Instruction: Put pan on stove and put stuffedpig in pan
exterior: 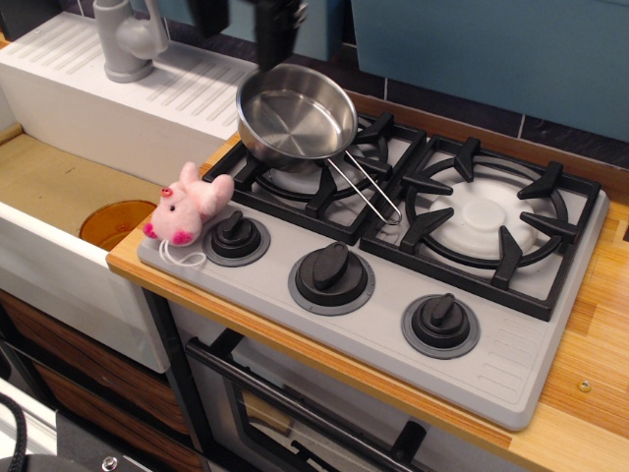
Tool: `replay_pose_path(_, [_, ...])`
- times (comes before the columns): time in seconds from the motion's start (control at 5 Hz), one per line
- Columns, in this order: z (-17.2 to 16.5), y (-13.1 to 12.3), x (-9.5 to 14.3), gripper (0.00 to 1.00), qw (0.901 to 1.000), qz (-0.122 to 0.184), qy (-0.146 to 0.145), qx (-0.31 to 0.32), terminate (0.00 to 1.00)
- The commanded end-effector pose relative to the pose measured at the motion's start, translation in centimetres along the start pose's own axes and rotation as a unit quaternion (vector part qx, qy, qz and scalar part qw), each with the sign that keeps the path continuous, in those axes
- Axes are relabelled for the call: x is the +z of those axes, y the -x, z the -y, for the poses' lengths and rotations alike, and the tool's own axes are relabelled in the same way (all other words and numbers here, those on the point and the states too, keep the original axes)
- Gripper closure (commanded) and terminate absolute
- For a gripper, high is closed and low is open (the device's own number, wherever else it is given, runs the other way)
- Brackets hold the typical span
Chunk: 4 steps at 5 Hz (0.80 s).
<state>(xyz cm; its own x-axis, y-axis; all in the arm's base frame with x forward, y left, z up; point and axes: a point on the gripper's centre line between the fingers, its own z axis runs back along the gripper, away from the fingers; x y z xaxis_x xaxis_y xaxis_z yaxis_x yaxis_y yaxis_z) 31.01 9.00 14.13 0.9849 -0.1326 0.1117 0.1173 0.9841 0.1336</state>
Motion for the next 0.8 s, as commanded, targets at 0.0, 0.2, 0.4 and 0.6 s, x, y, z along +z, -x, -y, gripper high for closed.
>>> replay_pose_path(0.0, [-0.2, 2.8, -0.7, 0.00, 0.9969, 0.074, -0.027, 0.009, 0.00])
replay_pose_path(0.2, [0.0, 3.9, -2.6, 0.00, 0.9951, 0.092, -0.034, 0.013, 0.00])
replay_pose_path(0.4, [0.0, 4.5, -4.0, 0.00, 0.9935, 0.108, -0.035, 0.010, 0.00])
replay_pose_path(0.6, [-0.5, 5.0, -5.6, 0.00, 0.9903, 0.135, -0.034, 0.003, 0.00])
